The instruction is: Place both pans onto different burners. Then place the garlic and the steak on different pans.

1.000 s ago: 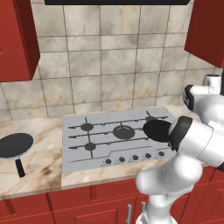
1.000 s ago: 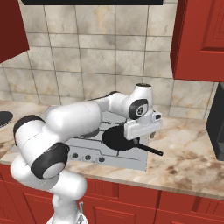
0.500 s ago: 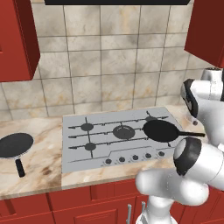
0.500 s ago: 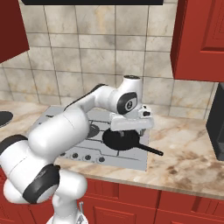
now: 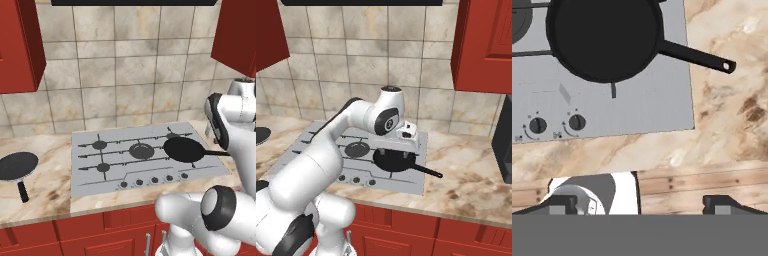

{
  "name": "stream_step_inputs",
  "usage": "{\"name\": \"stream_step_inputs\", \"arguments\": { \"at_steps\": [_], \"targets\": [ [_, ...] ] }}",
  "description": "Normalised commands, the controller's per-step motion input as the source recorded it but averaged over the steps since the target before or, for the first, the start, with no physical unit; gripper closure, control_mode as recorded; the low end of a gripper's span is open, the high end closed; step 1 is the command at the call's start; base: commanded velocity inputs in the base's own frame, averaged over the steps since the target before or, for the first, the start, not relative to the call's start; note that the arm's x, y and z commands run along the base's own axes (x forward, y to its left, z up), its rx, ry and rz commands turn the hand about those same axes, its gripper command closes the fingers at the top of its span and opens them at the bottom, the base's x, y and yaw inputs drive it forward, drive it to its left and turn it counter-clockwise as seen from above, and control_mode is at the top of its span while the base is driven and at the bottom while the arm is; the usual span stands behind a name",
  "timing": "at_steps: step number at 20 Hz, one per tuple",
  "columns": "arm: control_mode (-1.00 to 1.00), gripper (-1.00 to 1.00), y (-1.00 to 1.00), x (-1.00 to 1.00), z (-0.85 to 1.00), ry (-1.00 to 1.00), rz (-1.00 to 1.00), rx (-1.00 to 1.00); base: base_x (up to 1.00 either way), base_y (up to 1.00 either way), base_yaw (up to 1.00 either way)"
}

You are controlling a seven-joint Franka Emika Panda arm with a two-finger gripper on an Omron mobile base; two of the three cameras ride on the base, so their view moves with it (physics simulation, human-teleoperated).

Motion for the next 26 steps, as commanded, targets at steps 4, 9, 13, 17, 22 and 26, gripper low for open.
{"name": "stream_step_inputs", "arguments": {
  "at_steps": [4,9,13,17,22,26],
  "targets": [
    [-1.0,-1.0,0.23,-0.21,0.01,-0.09,-0.23,0.0,0.0,0.0,0.0],
    [1.0,-1.0,0.08,-0.02,0.0,-0.05,-0.03,-0.01,-0.18,0.01,0.0],
    [1.0,-1.0,0.0,0.0,0.0,0.0,0.0,0.0,-0.6,-0.55,0.0],
    [1.0,-1.0,0.0,0.0,0.0,0.0,0.0,0.0,-0.49,-0.95,0.0],
    [1.0,-1.0,0.0,0.0,0.0,0.0,0.0,0.0,-0.07,-1.0,0.0],
    [1.0,-1.0,0.0,0.0,0.0,0.0,0.0,0.0,0.0,-0.85,0.0]
  ]
}}
